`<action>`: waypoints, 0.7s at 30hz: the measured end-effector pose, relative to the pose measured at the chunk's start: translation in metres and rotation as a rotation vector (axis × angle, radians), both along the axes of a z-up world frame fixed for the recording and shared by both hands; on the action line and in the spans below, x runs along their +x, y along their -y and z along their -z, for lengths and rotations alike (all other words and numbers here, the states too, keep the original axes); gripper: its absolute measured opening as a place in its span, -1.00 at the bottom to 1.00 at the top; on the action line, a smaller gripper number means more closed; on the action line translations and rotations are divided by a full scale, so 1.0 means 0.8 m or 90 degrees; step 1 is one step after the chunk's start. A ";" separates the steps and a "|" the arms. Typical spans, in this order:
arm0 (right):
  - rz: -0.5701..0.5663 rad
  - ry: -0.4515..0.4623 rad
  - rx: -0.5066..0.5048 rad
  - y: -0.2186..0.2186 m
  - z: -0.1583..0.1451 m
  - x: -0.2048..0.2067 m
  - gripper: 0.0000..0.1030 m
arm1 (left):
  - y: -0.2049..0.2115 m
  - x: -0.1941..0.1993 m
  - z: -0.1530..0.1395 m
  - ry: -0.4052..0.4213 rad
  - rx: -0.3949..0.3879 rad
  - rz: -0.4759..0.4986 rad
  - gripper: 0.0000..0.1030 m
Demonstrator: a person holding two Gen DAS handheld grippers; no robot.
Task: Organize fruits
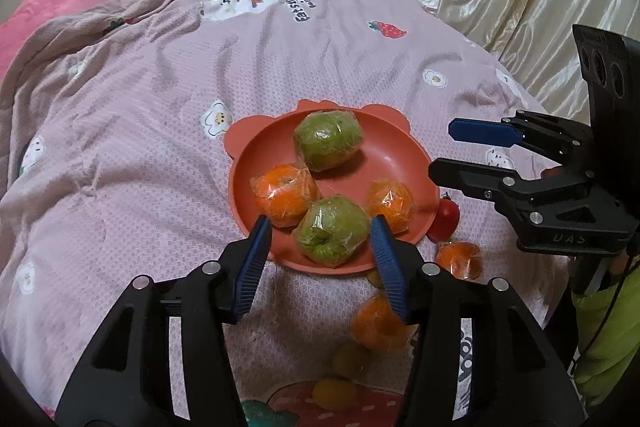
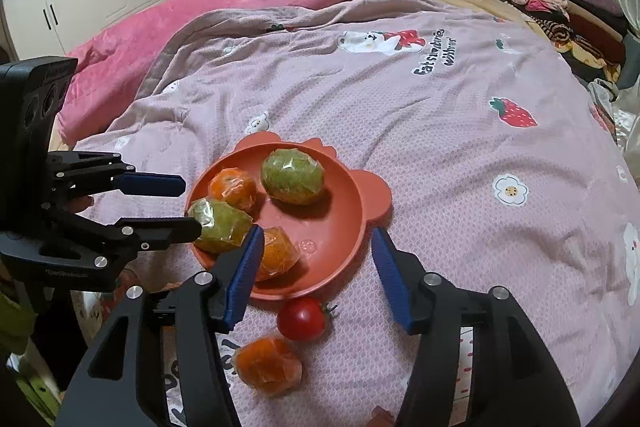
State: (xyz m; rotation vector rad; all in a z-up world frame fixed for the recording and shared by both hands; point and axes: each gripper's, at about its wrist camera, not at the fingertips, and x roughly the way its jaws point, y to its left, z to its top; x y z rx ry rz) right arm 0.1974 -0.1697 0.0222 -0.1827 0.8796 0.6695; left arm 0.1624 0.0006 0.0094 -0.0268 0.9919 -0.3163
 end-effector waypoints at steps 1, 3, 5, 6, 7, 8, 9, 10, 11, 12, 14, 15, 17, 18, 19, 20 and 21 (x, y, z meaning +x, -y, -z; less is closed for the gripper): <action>0.001 0.001 0.001 0.001 0.000 -0.001 0.14 | 0.000 -0.001 -0.002 0.003 -0.001 0.000 -0.12; 0.006 0.003 0.002 0.003 -0.001 -0.002 0.19 | -0.002 -0.003 -0.004 0.007 -0.001 -0.002 -0.05; 0.009 0.003 0.006 0.005 -0.003 -0.003 0.29 | -0.003 -0.005 -0.007 0.012 0.000 -0.005 -0.03; 0.011 0.005 0.006 0.006 -0.004 -0.004 0.32 | -0.004 -0.006 -0.008 0.014 -0.001 -0.006 -0.01; 0.013 0.007 0.005 0.006 -0.004 -0.005 0.34 | -0.004 -0.007 -0.009 0.015 -0.002 -0.008 0.02; 0.014 0.009 0.006 0.007 -0.006 -0.006 0.40 | -0.005 -0.008 -0.010 0.016 -0.002 -0.010 0.04; 0.017 0.011 0.006 0.009 -0.007 -0.007 0.44 | -0.006 -0.009 -0.011 0.018 -0.002 -0.012 0.08; 0.020 0.012 0.005 0.009 -0.007 -0.008 0.46 | -0.006 -0.010 -0.012 0.019 -0.002 -0.013 0.11; 0.022 0.014 0.006 0.010 -0.008 -0.009 0.47 | -0.007 -0.011 -0.013 0.021 -0.002 -0.015 0.13; 0.023 0.014 0.008 0.012 -0.009 -0.009 0.47 | -0.008 -0.013 -0.014 0.023 -0.002 -0.017 0.17; 0.027 0.016 0.010 0.014 -0.010 -0.010 0.51 | -0.010 -0.015 -0.016 0.027 -0.002 -0.020 0.22; 0.028 0.018 0.010 0.015 -0.011 -0.011 0.52 | -0.011 -0.016 -0.016 0.028 0.000 -0.023 0.27; 0.030 0.019 0.012 0.017 -0.013 -0.013 0.58 | -0.013 -0.019 -0.018 0.031 0.001 -0.026 0.32; 0.031 0.021 0.013 0.017 -0.013 -0.014 0.59 | -0.014 -0.020 -0.018 0.032 0.001 -0.028 0.36; 0.031 0.022 0.013 0.018 -0.014 -0.015 0.61 | -0.015 -0.020 -0.019 0.034 0.000 -0.030 0.39; 0.032 0.023 0.013 0.018 -0.015 -0.016 0.64 | -0.015 -0.022 -0.020 0.036 0.000 -0.032 0.40; 0.033 0.024 0.013 0.018 -0.016 -0.017 0.65 | -0.016 -0.023 -0.021 0.037 -0.001 -0.033 0.42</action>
